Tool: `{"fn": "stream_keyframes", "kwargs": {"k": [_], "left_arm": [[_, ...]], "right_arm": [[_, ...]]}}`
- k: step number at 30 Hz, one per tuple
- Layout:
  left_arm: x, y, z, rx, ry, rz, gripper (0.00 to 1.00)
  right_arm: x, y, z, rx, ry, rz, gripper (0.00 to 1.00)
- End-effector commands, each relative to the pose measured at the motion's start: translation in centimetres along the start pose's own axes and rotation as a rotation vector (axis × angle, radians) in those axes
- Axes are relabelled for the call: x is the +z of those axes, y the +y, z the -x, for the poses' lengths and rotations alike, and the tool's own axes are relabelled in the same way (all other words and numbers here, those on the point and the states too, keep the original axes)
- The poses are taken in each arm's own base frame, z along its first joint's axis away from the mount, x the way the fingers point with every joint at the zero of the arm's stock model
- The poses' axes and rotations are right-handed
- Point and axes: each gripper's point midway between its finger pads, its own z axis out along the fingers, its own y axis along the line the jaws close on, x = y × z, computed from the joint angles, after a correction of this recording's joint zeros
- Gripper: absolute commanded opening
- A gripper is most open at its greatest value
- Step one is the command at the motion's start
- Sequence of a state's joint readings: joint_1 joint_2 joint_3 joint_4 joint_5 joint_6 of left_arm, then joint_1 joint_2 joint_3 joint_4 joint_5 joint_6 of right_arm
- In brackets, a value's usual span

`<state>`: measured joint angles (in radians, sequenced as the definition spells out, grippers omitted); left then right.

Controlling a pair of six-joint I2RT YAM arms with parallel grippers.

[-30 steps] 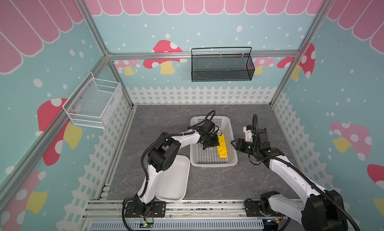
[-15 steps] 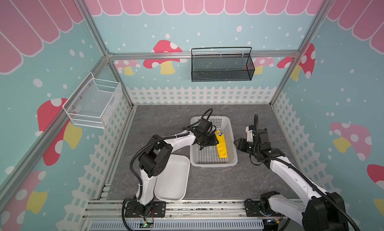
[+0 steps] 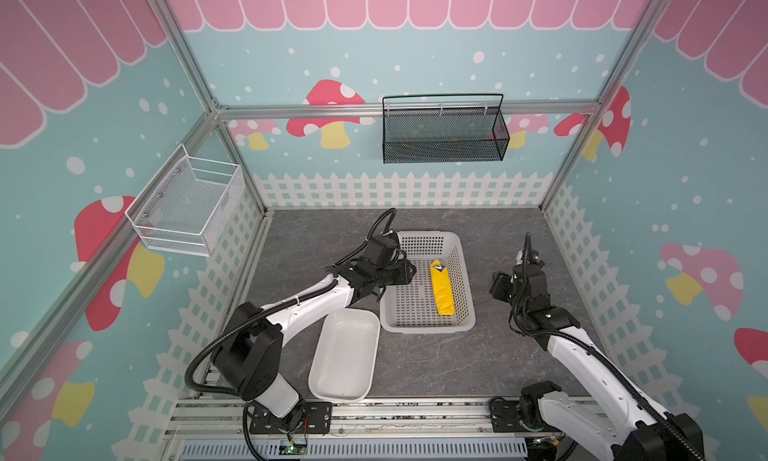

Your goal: Place the utensils on the paper napkin and roll it up

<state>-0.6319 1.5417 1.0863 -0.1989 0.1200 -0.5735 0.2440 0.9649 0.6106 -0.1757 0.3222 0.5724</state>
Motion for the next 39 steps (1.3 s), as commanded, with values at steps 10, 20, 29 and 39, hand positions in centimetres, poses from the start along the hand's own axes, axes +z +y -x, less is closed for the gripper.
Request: {"fn": "stream_keyframes", "kwargs": {"k": [10,20,29,39], "left_arm": [[-10.8,12.9,4.7,-0.065,-0.348,0.292,0.66],[-17.5,22.2,3.7,-0.148,-0.460,0.660,1.00],[-20.5,26.2,3.2,-0.161,-0.542,0.892,1.00],[-19.9,28.5,2.3,-0.091,-0.560,0.961,1.00]], "right_arm": [[0.6,-3.0,2.8,-0.284,-0.317,-0.193,0.89],[5.2,-1.3,0.0,-0.396,-0.329,-0.101,0.94],[7.3,0.5,1.4,-0.528,-0.434,-0.032,0.94],[3.6,-2.5,0.5,-0.407,-0.593,0.038,0.92]]}}
